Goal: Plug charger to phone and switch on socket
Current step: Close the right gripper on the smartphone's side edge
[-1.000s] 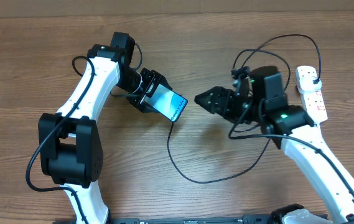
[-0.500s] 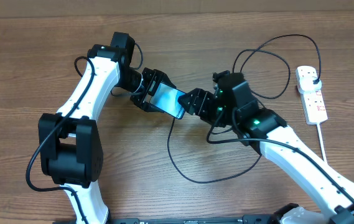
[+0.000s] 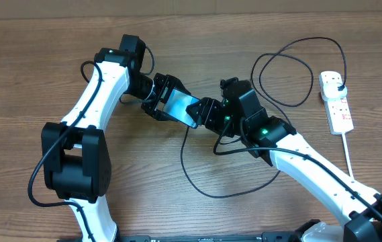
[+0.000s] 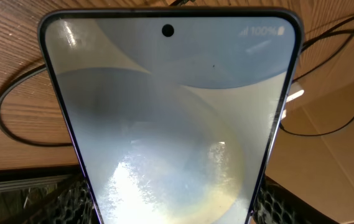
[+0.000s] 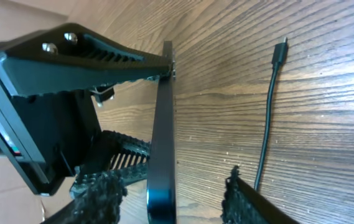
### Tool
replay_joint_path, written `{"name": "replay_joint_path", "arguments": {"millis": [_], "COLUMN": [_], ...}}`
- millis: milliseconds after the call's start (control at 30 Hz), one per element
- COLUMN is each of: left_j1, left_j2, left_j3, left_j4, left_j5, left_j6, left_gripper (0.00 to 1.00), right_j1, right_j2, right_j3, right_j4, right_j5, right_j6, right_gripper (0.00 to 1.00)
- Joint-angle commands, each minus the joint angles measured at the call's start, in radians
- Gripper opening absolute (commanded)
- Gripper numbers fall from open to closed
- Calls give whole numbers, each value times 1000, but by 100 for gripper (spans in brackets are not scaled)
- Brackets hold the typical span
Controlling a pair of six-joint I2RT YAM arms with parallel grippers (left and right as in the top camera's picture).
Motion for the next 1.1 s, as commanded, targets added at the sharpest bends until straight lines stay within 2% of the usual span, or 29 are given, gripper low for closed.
{"name": "replay_joint_path", "arguments": {"millis": [0,400,1067], "left_j1": [-2,-2,-2], "left_j2": [2,2,2], "left_j3": [29,29,29], "left_j4": [-2,-2,-2], "left_j5": [45,45,45], "left_j6": [-17,-17,-17], "left_gripper": [61,61,61], "right_j1": [15,32,38], "right_j2": [3,3,38], "right_j3": [17,17,17], "right_j4": [7,8,37], "right_j5": [35,80,82], "right_j6": [1,0,1], "right_gripper": [49,34,27]}}
